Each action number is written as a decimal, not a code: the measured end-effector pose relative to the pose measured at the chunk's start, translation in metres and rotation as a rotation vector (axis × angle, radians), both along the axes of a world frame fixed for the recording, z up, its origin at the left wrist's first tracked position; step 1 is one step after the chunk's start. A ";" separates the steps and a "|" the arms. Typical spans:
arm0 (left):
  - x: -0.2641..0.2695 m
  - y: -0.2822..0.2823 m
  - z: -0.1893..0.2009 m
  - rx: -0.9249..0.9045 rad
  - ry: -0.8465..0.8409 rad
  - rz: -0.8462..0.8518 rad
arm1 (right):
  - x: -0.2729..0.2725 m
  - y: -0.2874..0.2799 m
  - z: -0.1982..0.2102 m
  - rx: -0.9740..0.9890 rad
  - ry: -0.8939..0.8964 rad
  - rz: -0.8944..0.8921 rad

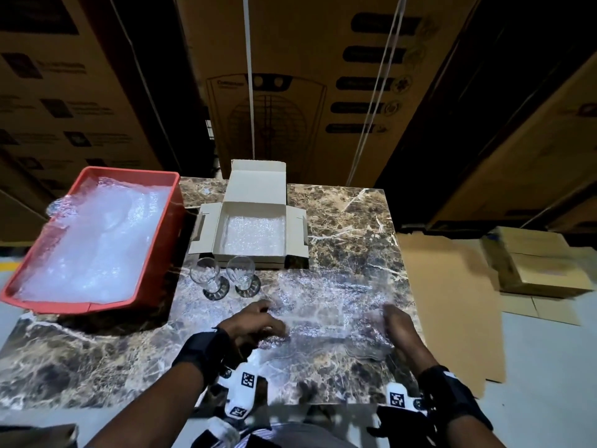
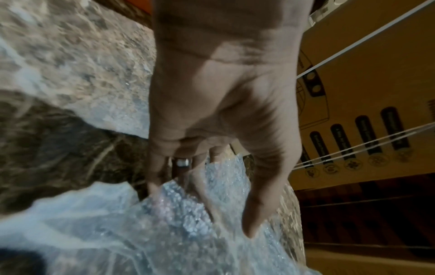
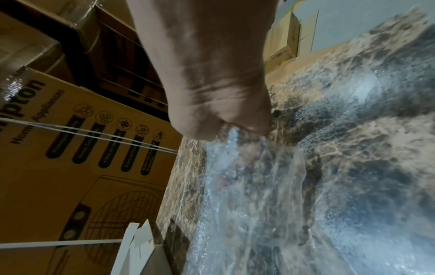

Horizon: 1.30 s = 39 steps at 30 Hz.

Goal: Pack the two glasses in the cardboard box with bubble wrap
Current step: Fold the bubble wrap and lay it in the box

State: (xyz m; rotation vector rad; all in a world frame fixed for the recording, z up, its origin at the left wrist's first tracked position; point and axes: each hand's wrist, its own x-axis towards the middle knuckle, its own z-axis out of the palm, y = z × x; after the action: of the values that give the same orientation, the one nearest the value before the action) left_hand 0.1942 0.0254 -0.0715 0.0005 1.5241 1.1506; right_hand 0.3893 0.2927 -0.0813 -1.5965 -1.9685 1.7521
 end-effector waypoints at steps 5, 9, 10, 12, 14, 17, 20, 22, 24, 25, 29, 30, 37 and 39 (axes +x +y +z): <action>0.004 -0.001 -0.025 -0.033 0.175 0.056 | 0.016 -0.009 0.012 -0.133 0.070 0.215; 0.003 -0.002 -0.032 -0.041 0.325 0.080 | 0.032 -0.004 0.010 -0.181 0.008 0.408; 0.003 -0.003 -0.034 -0.048 0.370 0.066 | 0.034 -0.004 0.009 -0.186 0.009 0.395; 0.004 -0.005 -0.036 -0.063 0.440 0.027 | 0.039 -0.006 0.011 -0.183 0.012 0.327; 0.005 -0.007 -0.038 -0.097 0.548 -0.039 | 0.044 -0.011 0.010 -0.163 -0.014 0.254; 0.007 -0.008 -0.041 -0.123 0.749 -0.146 | 0.052 -0.013 -0.002 -0.130 -0.046 0.135; 0.013 -0.013 -0.038 -0.162 0.874 -0.289 | 0.055 -0.015 -0.011 0.097 -0.202 0.288; 0.017 -0.016 -0.034 -0.171 0.994 -0.385 | 0.055 -0.021 -0.009 0.228 -0.259 0.384; 0.018 -0.017 -0.031 -0.200 1.139 -0.476 | 0.055 -0.027 -0.007 0.378 -0.308 0.439; 0.018 -0.017 -0.032 -0.216 1.198 -0.510 | 0.055 -0.028 -0.008 0.461 -0.324 0.466; 0.015 -0.019 -0.035 -0.138 1.378 -0.617 | 0.054 -0.033 -0.010 0.618 -0.215 0.598; 0.014 -0.020 -0.032 -0.078 1.394 -0.662 | 0.053 -0.036 -0.010 0.592 -0.179 0.680; 0.011 -0.026 -0.032 -0.001 1.192 -1.075 | 0.047 -0.052 -0.034 0.467 -0.209 1.072; 0.010 -0.027 -0.034 -0.002 1.196 -1.114 | 0.045 -0.051 -0.030 0.472 -0.215 1.069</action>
State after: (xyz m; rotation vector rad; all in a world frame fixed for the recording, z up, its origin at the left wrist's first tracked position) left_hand 0.2039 -0.0011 -0.1055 1.5608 2.0106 0.1294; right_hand 0.4344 0.2415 -0.1118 -0.5781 -3.3548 1.0638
